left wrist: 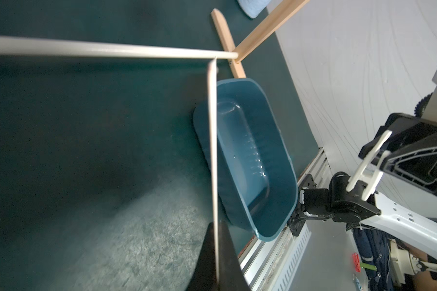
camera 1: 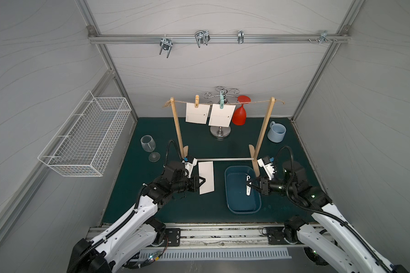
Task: Remove the postcards from the strings
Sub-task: Place the clamp in the storage box.
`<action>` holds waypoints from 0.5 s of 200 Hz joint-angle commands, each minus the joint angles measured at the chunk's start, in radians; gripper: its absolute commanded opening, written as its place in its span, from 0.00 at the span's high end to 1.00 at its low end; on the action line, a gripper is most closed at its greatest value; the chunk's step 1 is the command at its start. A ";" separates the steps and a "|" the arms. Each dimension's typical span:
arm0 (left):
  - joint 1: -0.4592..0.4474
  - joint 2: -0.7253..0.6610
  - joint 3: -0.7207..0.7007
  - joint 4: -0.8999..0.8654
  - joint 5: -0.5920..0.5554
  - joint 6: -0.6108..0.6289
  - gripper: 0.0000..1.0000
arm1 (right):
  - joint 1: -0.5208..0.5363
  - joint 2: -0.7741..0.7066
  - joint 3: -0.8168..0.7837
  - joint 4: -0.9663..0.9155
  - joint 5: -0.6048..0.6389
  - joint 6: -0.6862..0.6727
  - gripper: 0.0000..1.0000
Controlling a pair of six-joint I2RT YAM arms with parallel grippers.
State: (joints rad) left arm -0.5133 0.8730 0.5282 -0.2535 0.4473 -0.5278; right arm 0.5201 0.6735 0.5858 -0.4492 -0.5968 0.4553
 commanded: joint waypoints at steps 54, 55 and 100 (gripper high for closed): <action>-0.002 0.073 -0.125 0.134 -0.063 -0.148 0.91 | 0.051 0.109 -0.133 0.129 0.152 0.119 1.00; -0.002 0.074 -0.125 0.136 -0.064 -0.149 0.90 | 0.051 0.110 -0.134 0.130 0.153 0.120 1.00; -0.002 0.089 -0.148 0.124 -0.112 -0.161 0.60 | 0.054 0.223 -0.153 0.182 0.174 0.132 0.71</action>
State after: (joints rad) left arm -0.5133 0.9607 0.3759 -0.1665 0.3805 -0.6655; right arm 0.5667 0.8608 0.4358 -0.3206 -0.4526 0.5621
